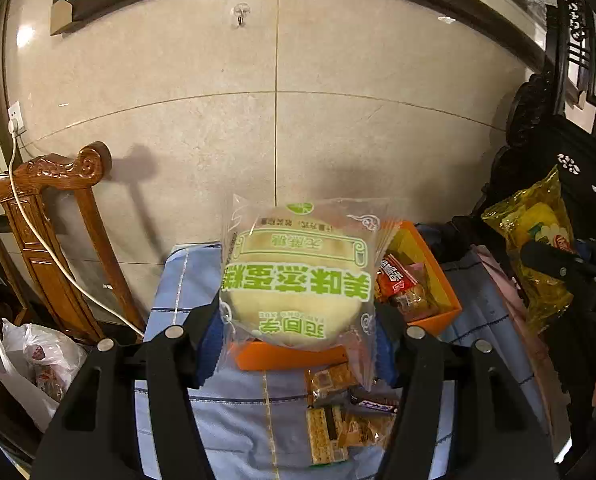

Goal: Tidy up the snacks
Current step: 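Carry both packs over the orange box and open both grippers to drop them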

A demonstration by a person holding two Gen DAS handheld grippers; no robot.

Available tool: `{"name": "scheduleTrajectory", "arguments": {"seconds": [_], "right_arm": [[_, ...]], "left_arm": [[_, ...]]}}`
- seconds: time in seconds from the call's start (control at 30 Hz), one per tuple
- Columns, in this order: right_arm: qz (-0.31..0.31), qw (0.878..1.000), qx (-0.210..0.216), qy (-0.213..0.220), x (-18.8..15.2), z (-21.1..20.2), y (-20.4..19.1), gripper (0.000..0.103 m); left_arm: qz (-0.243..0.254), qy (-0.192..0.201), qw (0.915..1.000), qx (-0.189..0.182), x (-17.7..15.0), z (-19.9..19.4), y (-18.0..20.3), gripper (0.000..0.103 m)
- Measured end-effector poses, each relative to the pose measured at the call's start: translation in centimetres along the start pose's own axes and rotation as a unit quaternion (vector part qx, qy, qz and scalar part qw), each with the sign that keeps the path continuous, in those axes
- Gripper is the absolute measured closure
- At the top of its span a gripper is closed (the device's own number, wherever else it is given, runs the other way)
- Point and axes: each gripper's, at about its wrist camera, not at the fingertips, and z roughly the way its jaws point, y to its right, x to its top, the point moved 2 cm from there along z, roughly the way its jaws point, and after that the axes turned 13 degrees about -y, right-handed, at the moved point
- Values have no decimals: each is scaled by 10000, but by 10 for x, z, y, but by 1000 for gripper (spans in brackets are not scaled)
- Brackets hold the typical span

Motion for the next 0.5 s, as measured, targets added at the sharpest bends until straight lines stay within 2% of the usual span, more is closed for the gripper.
{"name": "scheduleTrajectory", "arguments": {"seconds": [0.33,0.5], "right_arm": [[-115,9997,-164,-142,41,27,14,65],[-192,9992,-278,-209,74,47,18,65]], "left_arm": [[44,-14,9999,121,41,34,4,43],[84,14,9997,233,71,50,11,42]]}}
